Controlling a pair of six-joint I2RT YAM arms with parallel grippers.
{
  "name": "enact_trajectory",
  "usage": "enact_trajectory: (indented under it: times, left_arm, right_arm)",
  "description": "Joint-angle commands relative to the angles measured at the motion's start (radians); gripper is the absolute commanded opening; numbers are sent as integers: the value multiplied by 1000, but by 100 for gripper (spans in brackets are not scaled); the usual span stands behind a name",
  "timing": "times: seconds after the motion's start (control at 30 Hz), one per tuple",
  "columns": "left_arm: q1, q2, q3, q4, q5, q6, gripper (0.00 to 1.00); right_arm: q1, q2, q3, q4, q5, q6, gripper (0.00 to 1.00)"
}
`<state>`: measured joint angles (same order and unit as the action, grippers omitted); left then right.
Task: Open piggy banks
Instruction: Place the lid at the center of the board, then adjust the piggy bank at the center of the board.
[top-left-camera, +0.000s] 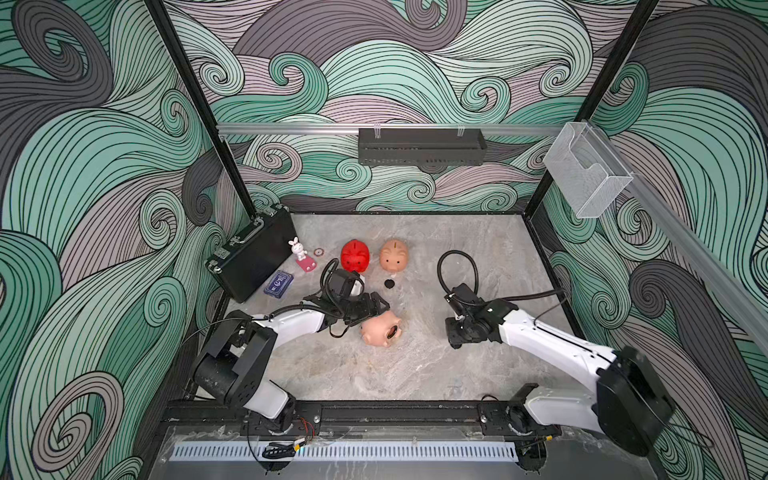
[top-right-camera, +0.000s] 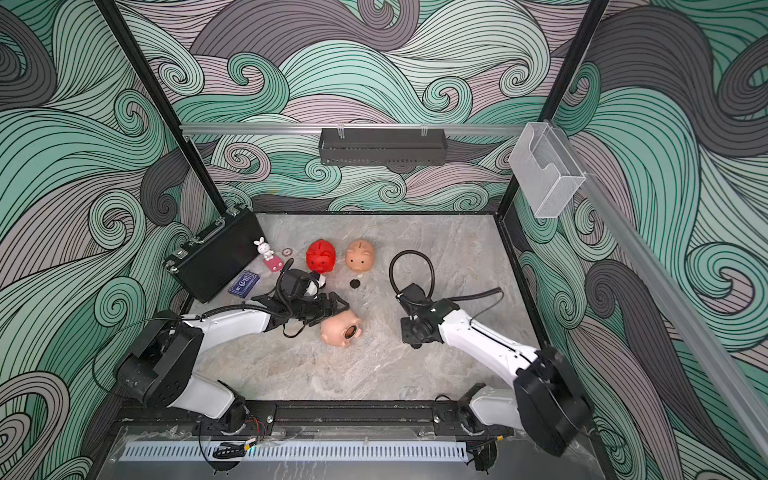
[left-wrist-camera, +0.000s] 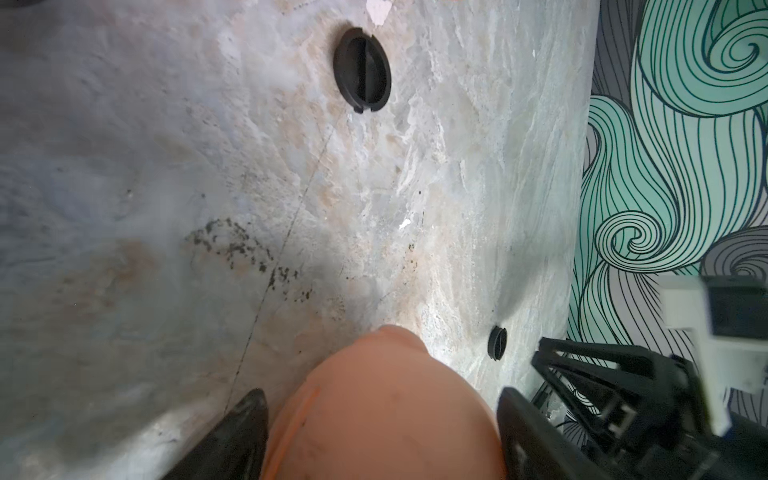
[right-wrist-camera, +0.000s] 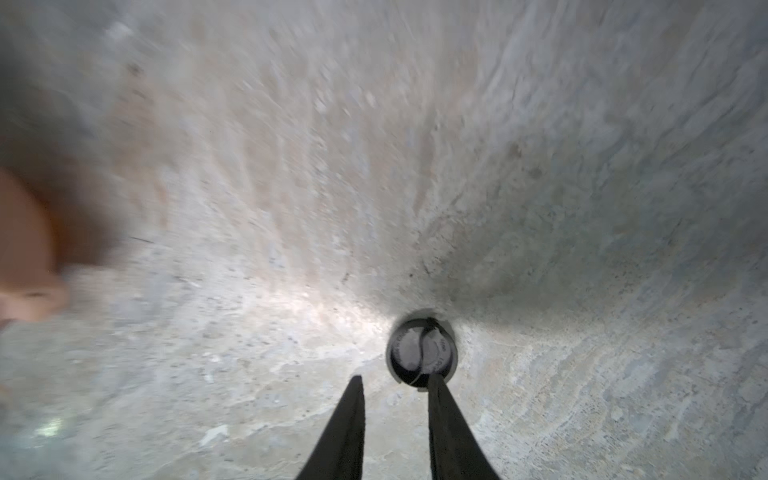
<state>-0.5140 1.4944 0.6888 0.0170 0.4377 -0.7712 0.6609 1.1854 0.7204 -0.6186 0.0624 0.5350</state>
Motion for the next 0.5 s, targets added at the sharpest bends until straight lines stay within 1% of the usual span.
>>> enact_trajectory:
  times: [0.0,0.1,0.17,0.23,0.3,0.37,0.47]
  left_arm:
    - [-11,-22,31,-102,-23,19,84]
    - [-11,-49,40,-117,-28,13,85]
    - [-11,-65,41,-132,-36,12,86]
    - [-11,-116,39,-152,-49,13,86]
    - [-11,-144,29,-169,-58,14,86]
    - [-11,-173,12,-178,-58,11,86]
    - [-10,-201,-20,-179,-52,6,86]
  right_arm:
    - [27,-87,-45,103,-98,87,31]
    - [49,-142,-101,237,-192,200,37]
    - [75,-167,-136,330,-210,274,44]
    - [98,-180,-158,388,-216,328,49]
    - [117,-190,-177,440,-218,377,58]
    - [133,-204,-206,507,-226,431,72]
    - [166,-220,-241,594,-221,503,85]
